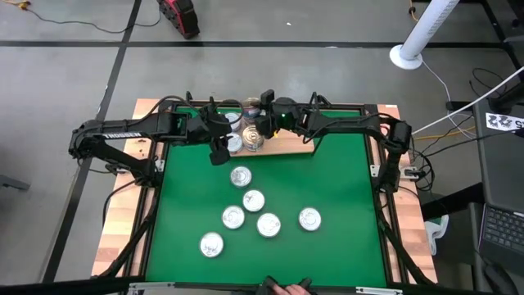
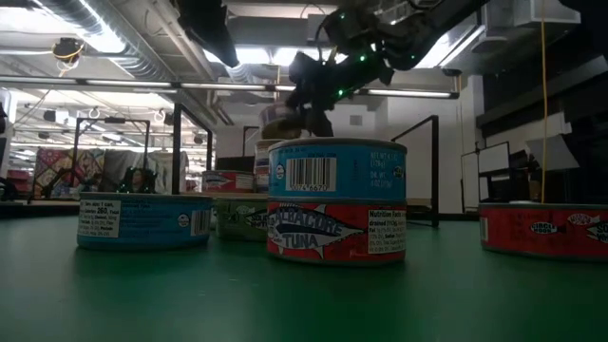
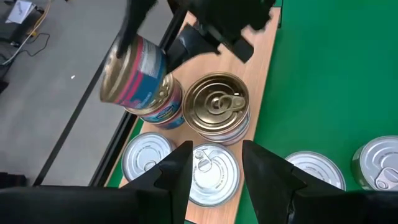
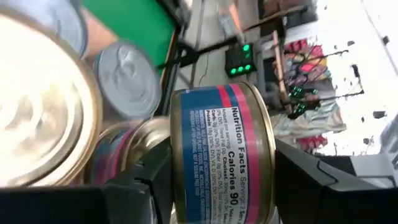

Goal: Stack canned seafood by type on shelf
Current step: Stack the blue-pink tuna can on top of the blue-pink tuna can on the shelf

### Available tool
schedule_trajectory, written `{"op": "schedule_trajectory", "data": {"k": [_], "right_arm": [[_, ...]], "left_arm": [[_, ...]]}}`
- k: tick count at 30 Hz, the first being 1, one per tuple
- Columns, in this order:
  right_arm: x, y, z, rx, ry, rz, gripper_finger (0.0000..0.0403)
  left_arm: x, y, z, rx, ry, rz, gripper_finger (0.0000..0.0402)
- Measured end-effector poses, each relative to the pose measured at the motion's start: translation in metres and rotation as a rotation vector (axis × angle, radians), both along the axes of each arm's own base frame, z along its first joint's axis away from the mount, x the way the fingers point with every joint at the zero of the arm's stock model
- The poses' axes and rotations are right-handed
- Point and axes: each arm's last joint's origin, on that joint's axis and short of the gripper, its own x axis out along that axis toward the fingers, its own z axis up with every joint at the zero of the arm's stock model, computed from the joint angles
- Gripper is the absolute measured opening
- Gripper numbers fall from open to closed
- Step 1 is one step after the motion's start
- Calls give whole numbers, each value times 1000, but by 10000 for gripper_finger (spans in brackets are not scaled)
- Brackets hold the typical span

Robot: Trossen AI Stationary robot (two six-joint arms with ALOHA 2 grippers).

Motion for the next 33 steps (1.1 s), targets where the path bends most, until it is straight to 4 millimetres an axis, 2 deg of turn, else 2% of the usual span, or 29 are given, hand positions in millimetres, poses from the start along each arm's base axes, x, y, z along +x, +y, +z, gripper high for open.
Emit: {"op": "schedule_trajectory", "data": {"k": [6, 18, 33], "right_arm": [[2, -6, -11, 4, 28, -24, 204], [-6, -25, -12, 19, 30, -38, 204], [-6, -25, -14, 46, 34, 14, 231]], "left_arm": [[0, 0, 0, 0, -1, 0, 134], [0, 0, 0, -1, -1, 0, 134], [0, 0, 0, -1, -2, 0, 134]]}}
